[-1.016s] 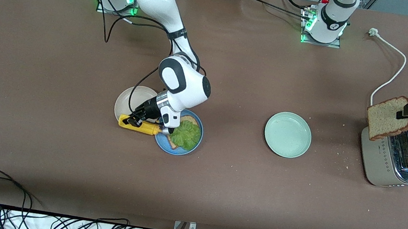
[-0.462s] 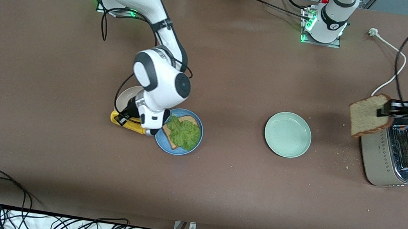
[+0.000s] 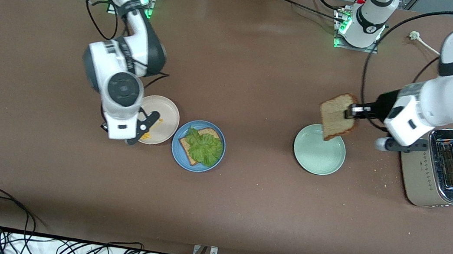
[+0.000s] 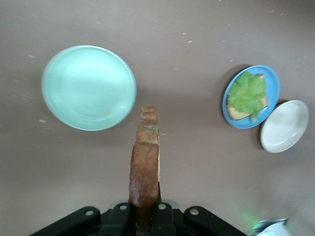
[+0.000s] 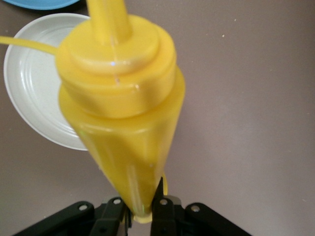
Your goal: Make sandwich in blue plate with both arms
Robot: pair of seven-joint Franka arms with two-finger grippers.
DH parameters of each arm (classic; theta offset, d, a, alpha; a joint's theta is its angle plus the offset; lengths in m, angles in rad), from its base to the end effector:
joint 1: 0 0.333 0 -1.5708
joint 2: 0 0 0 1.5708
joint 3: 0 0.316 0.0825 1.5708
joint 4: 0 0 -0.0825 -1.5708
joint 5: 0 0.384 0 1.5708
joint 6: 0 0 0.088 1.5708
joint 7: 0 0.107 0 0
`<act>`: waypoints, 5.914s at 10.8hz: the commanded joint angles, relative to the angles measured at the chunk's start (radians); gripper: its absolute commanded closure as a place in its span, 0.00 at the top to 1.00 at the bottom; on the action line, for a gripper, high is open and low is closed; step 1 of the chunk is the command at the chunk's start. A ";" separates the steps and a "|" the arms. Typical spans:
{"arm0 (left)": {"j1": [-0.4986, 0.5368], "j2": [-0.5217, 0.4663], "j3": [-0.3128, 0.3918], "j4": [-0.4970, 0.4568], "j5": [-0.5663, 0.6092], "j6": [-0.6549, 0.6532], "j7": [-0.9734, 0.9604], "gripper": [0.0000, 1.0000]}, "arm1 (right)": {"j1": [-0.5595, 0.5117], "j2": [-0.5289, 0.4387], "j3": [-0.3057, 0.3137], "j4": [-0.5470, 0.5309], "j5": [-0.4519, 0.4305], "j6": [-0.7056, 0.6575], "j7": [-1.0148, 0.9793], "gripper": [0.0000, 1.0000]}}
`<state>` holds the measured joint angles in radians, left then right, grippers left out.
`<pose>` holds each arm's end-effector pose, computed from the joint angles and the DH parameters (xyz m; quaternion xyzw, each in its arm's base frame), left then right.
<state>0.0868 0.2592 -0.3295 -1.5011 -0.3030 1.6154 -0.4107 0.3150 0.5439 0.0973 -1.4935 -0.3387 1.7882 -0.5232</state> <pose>0.6032 -0.1583 0.5223 0.9742 0.1010 -0.1225 0.1603 0.6336 0.2353 0.3406 0.8531 0.4898 -0.1282 0.1264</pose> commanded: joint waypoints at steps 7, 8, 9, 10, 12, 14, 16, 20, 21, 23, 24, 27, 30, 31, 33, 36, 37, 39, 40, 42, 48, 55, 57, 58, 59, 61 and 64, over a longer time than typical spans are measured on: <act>-0.407 0.300 0.014 0.016 -0.275 0.737 -0.367 0.00 | -0.512 0.100 0.183 -0.014 0.597 0.077 -0.745 0.00; -0.445 0.333 0.015 0.019 -0.274 0.811 -0.387 0.00 | -0.563 0.140 0.212 0.004 0.647 0.077 -0.847 0.00; -0.462 0.360 0.014 0.022 -0.274 0.901 -0.402 0.00 | -0.609 0.183 0.244 0.024 0.655 0.079 -0.951 0.00; -0.490 0.385 0.014 0.022 -0.274 0.976 -0.402 0.00 | -0.658 0.218 0.284 0.038 0.655 0.077 -1.024 0.00; -0.522 0.448 0.014 0.066 -0.274 1.078 -0.404 0.00 | -0.726 0.269 0.328 0.038 0.656 0.079 -1.119 0.00; -0.544 0.511 0.017 0.117 -0.271 1.100 -0.401 0.00 | -0.758 0.326 0.353 0.039 0.702 0.082 -1.187 0.00; -0.585 0.574 0.023 0.145 -0.266 1.194 -0.393 0.00 | -0.812 0.388 0.404 0.038 0.711 0.117 -1.244 0.00; -0.602 0.604 0.027 0.143 -0.257 1.206 -0.389 0.00 | -0.821 0.436 0.406 0.030 0.710 0.177 -1.310 0.00; -0.602 0.603 0.027 0.137 -0.257 1.206 -0.389 0.00 | -0.821 0.442 0.406 0.029 0.710 0.186 -1.325 0.00; -0.595 0.604 0.029 0.127 -0.257 1.203 -0.390 0.00 | -0.836 0.445 0.406 0.032 0.708 0.184 -1.334 0.99; -0.592 0.603 0.029 0.121 -0.257 1.193 -0.390 0.00 | -0.841 0.446 0.406 0.038 0.708 0.186 -1.368 1.00; -0.592 0.603 0.032 0.093 -0.257 1.161 -0.390 0.00 | -0.881 0.442 0.404 0.039 0.704 0.177 -1.367 1.00; -0.599 0.598 0.069 0.090 -0.254 1.066 -0.390 0.00 | -0.895 0.426 0.369 0.059 0.676 0.125 -1.368 1.00; -0.602 0.600 0.073 0.090 -0.225 1.042 -0.392 0.00 | -0.895 0.416 0.346 0.080 0.676 0.091 -1.367 1.00; -0.599 0.604 0.078 0.090 -0.197 1.005 -0.392 0.00 | -0.889 0.395 0.332 0.122 0.629 0.042 -1.326 1.00; -0.599 0.623 0.078 0.091 -0.197 1.003 -0.392 0.18 | -0.846 0.268 0.279 0.101 0.589 0.042 -1.134 1.00; -0.601 0.632 0.078 0.093 -0.197 1.005 -0.392 0.27 | -0.823 0.225 0.257 0.087 0.584 0.040 -1.064 1.00; -0.599 0.638 0.078 0.102 -0.197 1.003 -0.392 0.58 | -0.754 0.132 0.204 0.059 0.578 0.024 -0.910 1.00; -0.599 0.638 0.078 0.105 -0.197 1.005 -0.392 0.75 | -0.710 0.078 0.171 0.044 0.578 0.010 -0.820 1.00; -0.595 0.634 0.086 0.107 -0.196 1.003 -0.392 1.00 | -0.636 -0.004 0.121 0.019 0.583 -0.032 -0.633 1.00; -0.555 0.601 0.121 0.151 -0.140 0.854 -0.392 1.00 | -0.377 -0.215 -0.065 -0.021 0.586 -0.122 -0.088 1.00; -0.333 0.298 0.153 0.180 0.111 0.257 -0.317 1.00 | -0.053 -0.395 -0.277 -0.099 0.485 -0.124 0.325 1.00; -0.282 0.220 0.156 0.180 0.279 0.088 -0.214 1.00 | -0.021 -0.424 -0.255 -0.106 0.365 -0.125 0.425 1.00; -0.271 0.192 0.156 0.182 0.365 0.048 -0.157 1.00 | -0.021 -0.429 -0.239 -0.106 0.316 -0.127 0.427 1.00; -0.234 0.154 0.158 0.182 0.392 0.011 -0.095 1.00 | -0.022 -0.429 -0.210 -0.105 0.275 -0.130 0.474 1.00; -0.147 0.106 0.156 0.183 0.383 -0.038 -0.005 1.00 | -0.046 -0.417 -0.182 -0.091 0.251 -0.124 0.528 1.00; -0.084 0.094 0.152 0.183 0.378 -0.046 0.003 1.00 | -0.100 -0.398 -0.191 -0.071 0.253 -0.119 0.503 1.00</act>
<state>-0.0189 0.3774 -0.1669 -1.2865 0.0627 1.5771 -0.4298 0.2564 0.1477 -0.1010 -1.5637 -0.0759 1.6598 -0.0139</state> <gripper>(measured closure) 0.000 0.000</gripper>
